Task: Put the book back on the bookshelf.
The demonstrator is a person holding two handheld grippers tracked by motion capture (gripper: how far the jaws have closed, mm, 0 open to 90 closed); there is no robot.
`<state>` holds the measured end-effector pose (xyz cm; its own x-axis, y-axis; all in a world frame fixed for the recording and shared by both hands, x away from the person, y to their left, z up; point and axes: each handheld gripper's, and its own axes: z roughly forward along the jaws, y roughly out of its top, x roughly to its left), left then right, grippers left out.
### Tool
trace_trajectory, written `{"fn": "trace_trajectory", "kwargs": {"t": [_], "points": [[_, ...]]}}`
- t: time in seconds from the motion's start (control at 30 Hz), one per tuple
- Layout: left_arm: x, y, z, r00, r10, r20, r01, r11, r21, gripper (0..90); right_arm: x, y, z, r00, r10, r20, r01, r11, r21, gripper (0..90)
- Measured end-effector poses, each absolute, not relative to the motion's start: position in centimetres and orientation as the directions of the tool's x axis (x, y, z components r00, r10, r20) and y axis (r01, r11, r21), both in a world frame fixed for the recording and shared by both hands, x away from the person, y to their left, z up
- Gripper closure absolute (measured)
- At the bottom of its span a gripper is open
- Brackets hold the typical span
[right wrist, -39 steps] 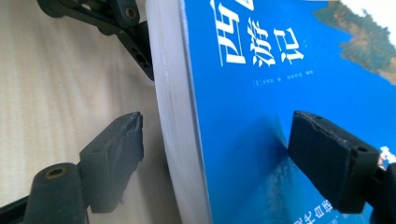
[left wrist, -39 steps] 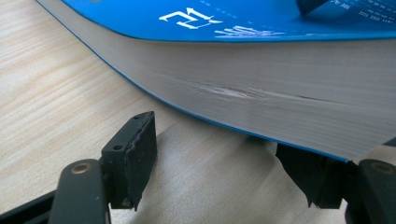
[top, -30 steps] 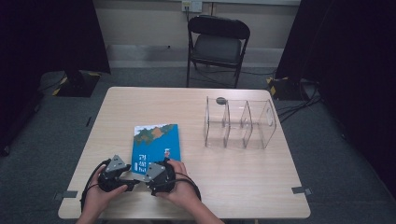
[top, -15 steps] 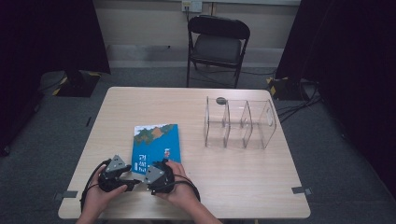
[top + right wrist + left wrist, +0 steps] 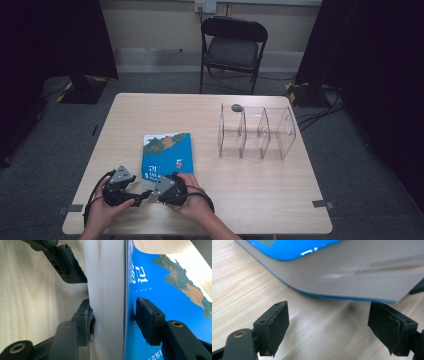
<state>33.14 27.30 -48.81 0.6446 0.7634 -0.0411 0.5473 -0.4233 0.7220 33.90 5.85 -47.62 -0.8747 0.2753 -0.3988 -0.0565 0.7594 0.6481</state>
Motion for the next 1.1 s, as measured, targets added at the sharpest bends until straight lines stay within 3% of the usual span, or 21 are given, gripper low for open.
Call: {"fn": "trace_trajectory", "kwargs": {"t": [1.1], "points": [[33.0,28.4,-49.4,0.696,0.713,0.083,0.474,-0.543,0.693,16.0,35.0,4.6,-43.6,-0.905,0.264,-0.334,0.002,0.788,0.616,58.2]]}}
